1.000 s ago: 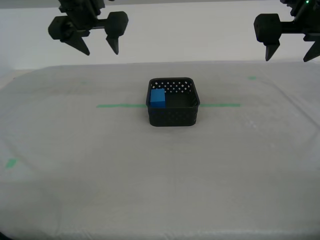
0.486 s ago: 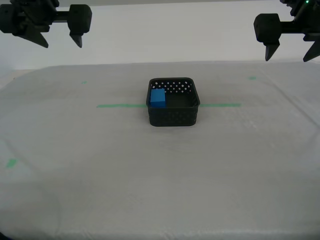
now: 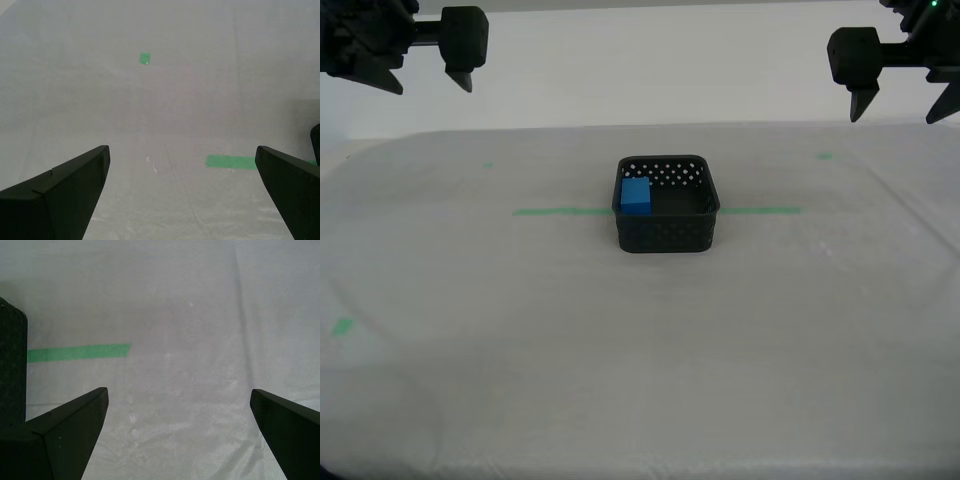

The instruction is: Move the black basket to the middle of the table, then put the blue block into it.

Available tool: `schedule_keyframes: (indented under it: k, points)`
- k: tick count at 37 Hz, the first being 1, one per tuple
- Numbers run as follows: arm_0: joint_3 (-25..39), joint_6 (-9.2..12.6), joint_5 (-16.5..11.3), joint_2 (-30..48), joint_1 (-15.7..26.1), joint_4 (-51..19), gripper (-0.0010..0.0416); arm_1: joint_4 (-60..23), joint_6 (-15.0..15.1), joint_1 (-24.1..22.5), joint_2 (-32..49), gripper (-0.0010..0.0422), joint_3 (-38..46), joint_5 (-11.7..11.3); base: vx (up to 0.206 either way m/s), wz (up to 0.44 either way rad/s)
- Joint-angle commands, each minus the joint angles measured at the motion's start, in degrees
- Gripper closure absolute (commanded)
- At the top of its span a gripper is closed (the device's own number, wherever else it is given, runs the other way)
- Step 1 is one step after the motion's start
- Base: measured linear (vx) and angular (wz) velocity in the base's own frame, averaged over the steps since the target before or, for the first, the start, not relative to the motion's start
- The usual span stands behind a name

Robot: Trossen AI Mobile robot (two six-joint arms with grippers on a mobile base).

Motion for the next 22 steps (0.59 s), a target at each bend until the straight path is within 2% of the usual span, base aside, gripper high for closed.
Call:
schedule_keyframes:
  k: [1,22]
  points:
    - [0.02,0.04,0.22,0.00,0.04,0.00,0.0007,0.07,-0.11,-0.02,0.00,0.0012,0.13,-0.22,0.000,0.000]
    - [0.02,0.04,0.22,0.02,0.04,0.00,0.0007,0.07,-0.04,-0.02,0.00,0.0012,0.11,-0.22,0.000,0.000]
